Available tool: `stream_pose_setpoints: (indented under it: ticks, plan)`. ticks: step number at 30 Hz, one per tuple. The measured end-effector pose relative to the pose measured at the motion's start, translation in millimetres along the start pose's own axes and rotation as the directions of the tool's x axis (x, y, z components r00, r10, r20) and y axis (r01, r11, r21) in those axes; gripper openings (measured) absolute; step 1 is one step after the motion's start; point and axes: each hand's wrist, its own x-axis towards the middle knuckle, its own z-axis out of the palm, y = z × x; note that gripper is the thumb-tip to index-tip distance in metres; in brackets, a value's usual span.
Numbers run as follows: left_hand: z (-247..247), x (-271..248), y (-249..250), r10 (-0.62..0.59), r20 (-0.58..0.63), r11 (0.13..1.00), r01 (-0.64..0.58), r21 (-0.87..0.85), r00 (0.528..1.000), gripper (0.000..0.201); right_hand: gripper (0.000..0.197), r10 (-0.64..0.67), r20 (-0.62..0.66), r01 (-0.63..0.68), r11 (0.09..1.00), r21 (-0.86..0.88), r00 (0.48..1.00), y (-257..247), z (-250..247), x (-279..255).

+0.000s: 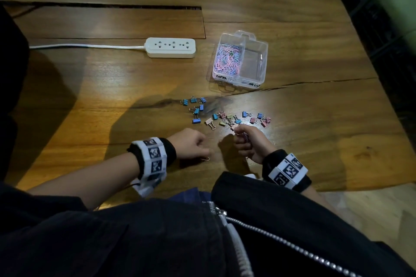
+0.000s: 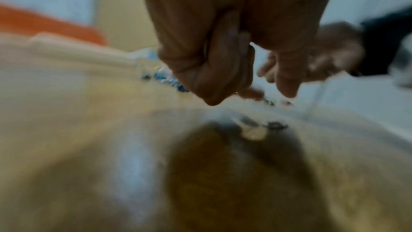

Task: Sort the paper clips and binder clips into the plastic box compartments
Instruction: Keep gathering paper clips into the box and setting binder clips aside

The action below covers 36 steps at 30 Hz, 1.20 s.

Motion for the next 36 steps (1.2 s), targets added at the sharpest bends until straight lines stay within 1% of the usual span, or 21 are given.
stream_pose_setpoints:
  ticks: [2,3,7,9,12,13,14,15,16,17,18,19,20,24,26,27,28,30,31,34,36]
  plan:
    - [3,-3,5,0.064,0.035,0.954,-0.071,0.291,0.997,0.027,0.027,-0.011,-0.032,0.01,0.999,-0.039,0.999,0,-2,-1]
    - [3,-3,6,0.079,0.035,0.927,-0.087,0.364,0.996,0.029,0.027,-0.02,-0.045,0.017,0.998,-0.054,0.999,-1,-2,-2]
    - [6,-2,7,0.106,0.053,0.865,-0.118,0.487,0.993,0.021,0.029,-0.044,-0.065,0.041,0.998,-0.044,0.997,-13,-6,0]
    - [7,-2,5,0.062,0.092,0.875,-0.099,0.474,0.994,0.015,0.03,-0.042,-0.055,0.04,0.999,-0.035,0.998,-23,-9,2]
    - [2,3,2,-0.005,0.131,0.952,-0.036,0.304,0.991,0.012,0.03,-0.06,-0.043,0.059,0.998,-0.033,0.997,-48,-13,9]
    - [-3,5,4,-0.028,0.105,0.985,0.009,0.173,0.994,0.015,0.029,-0.073,-0.044,0.071,0.997,-0.035,0.996,-57,-13,13]
    - [-11,7,6,-0.056,0.055,0.998,0.058,-0.036,0.997,0.021,0.028,-0.081,-0.047,0.08,0.996,-0.039,0.996,-67,-13,17]
    - [-22,10,10,-0.09,-0.001,0.946,0.086,-0.312,0.996,0.028,0.027,-0.087,-0.049,0.085,0.995,-0.043,0.995,-78,-12,22]
    - [-36,15,16,-0.126,-0.043,0.816,0.079,-0.573,0.991,0.032,0.026,-0.094,-0.055,0.091,0.994,-0.053,0.994,-90,-11,27]
    - [-50,18,21,-0.147,-0.065,0.655,0.047,-0.754,0.987,0.032,0.025,-0.095,-0.067,0.091,0.994,-0.057,0.993,-100,-9,33]
    - [-65,24,26,-0.16,-0.094,0.514,0.002,-0.858,0.983,0.029,0.023,-0.106,-0.089,0.101,0.993,-0.065,0.99,-111,-6,39]
    - [-82,30,34,-0.181,-0.121,0.424,-0.034,-0.905,0.976,0.026,0.022,-0.122,-0.114,0.114,0.991,-0.075,0.986,-121,-3,45]
    - [-98,37,43,-0.208,-0.151,0.377,-0.064,-0.924,0.966,0.023,0.02,-0.137,-0.144,0.125,0.988,-0.093,0.98,-132,1,51]
    - [-139,66,79,-0.306,-0.211,0.332,-0.104,-0.937,0.929,0.016,0.017,-0.181,-0.252,0.159,0.982,-0.104,0.951,-163,15,81]
    - [-149,79,91,-0.302,-0.188,0.264,-0.107,-0.958,0.935,0.018,0.012,-0.196,-0.251,0.183,0.98,-0.075,0.948,-173,19,90]
    - [-153,83,96,-0.271,-0.161,0.221,-0.101,-0.97,0.949,0.015,0.018,-0.2,-0.242,0.194,0.98,-0.048,0.949,-175,18,95]
    - [-155,87,99,-0.244,-0.133,0.167,-0.093,-0.981,0.961,0.022,0.02,-0.205,-0.228,0.2,0.979,-0.045,0.952,-177,18,94]
    - [-159,89,102,-0.199,-0.087,0.1,-0.068,-0.993,0.976,0.052,0.017,-0.199,-0.172,0.197,0.98,-0.031,0.965,-178,17,93]
    - [-160,91,102,-0.165,-0.078,0.099,-0.063,-0.993,0.983,0.062,0.022,-0.197,-0.142,0.196,0.98,-0.02,0.97,-176,13,94]
    - [-159,86,106,-0.093,-0.073,0.161,-0.057,-0.985,0.993,0.066,0.053,-0.223,-0.068,0.221,0.975,-0.034,0.972,-165,2,92]
    - [-154,84,103,-0.113,-0.102,0.21,-0.077,-0.975,0.988,0.07,0.055,-0.274,-0.062,0.274,0.962,-0.012,0.96,-155,-2,84]
